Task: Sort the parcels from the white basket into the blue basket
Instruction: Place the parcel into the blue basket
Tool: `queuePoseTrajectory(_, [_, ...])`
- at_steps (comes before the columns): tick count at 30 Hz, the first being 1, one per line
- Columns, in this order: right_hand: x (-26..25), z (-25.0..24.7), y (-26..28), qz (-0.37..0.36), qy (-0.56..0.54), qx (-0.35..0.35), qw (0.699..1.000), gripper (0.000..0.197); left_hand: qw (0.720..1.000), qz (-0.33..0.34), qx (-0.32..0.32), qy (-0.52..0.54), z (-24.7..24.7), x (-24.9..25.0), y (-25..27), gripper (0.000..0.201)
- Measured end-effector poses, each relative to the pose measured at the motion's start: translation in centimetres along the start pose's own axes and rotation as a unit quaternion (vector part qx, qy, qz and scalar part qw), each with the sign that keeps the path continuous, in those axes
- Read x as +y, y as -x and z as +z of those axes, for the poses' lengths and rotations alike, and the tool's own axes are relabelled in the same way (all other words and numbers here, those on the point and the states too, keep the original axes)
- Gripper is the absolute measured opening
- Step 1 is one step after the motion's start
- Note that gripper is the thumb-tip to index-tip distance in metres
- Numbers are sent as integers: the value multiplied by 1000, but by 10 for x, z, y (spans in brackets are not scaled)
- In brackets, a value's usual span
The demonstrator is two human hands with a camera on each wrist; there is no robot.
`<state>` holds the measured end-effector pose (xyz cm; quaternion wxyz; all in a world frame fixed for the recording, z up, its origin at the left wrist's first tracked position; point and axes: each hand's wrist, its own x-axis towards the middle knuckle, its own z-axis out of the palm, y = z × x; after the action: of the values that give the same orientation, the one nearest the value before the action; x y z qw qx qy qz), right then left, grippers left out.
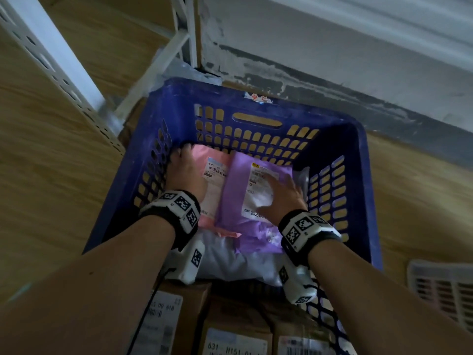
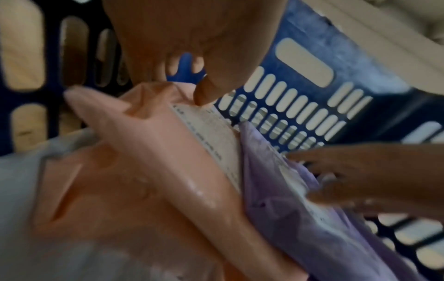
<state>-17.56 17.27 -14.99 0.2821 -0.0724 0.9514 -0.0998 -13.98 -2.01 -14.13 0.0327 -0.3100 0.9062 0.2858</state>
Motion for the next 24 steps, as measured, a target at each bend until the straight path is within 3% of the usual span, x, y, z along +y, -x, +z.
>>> queuePoseTrajectory(2, [-15, 2, 3, -36, -40, 0, 999, 87, 990, 123, 10, -70, 3, 2, -2, 67])
queuePoseTrajectory(4, [-32, 7, 8, -61, -38, -24, 997, 90, 961, 224, -47, -155, 8, 5, -6, 51])
queuePoseTrajectory(5, [-38, 11, 10, -65, -25, -43, 997, 95, 946, 236, -98, -199, 9, 7, -5, 44])
queuePoseTrajectory(6, [-40, 16, 10, -63, -11, -57, 996, 100, 932, 225, -153, -239, 11, 7, -4, 47])
queuePoseTrajectory(8, [-35, 19, 10, -41, 17, -67, 997, 109, 900, 193, -251, -298, 12, 4, -3, 71])
queuePoseTrajectory(10, [-26, 15, 12, -17, 46, -72, 996, 107, 884, 172, -295, -320, 9, 1, -4, 92])
queuePoseTrajectory(12, [-20, 5, 17, -16, 63, -52, 996, 90, 887, 160, -302, -312, 3, 3, -3, 96])
queuePoseTrajectory(15, [-20, -11, 31, -74, 60, 53, 994, 43, 894, 153, -297, -299, 0, 3, 0, 98])
queuePoseTrajectory(16, [-22, -15, 36, -84, 53, 22, 995, 30, 893, 151, -299, -299, 0, 2, 0, 99])
queuePoseTrajectory(17, [-24, -13, 40, -82, 44, -59, 994, 24, 892, 153, -301, -299, -3, 3, 1, 99])
queuePoseTrajectory(19, [-27, -1, 44, -53, 62, -254, 964, 25, 890, 149, -308, -300, -8, 6, 0, 96])
queuePoseTrajectory(20, [-28, 6, 44, -44, 106, -303, 946, 20, 891, 141, -315, -296, -11, 8, 0, 90])
queuePoseTrajectory(22, [-28, 17, 37, -66, 182, -294, 936, 35, 903, 127, -315, -263, -18, 12, -4, 73])
queuePoseTrajectory(24, [-31, 16, 36, -82, 179, -280, 940, 48, 918, 119, -297, -236, -25, 17, -6, 66])
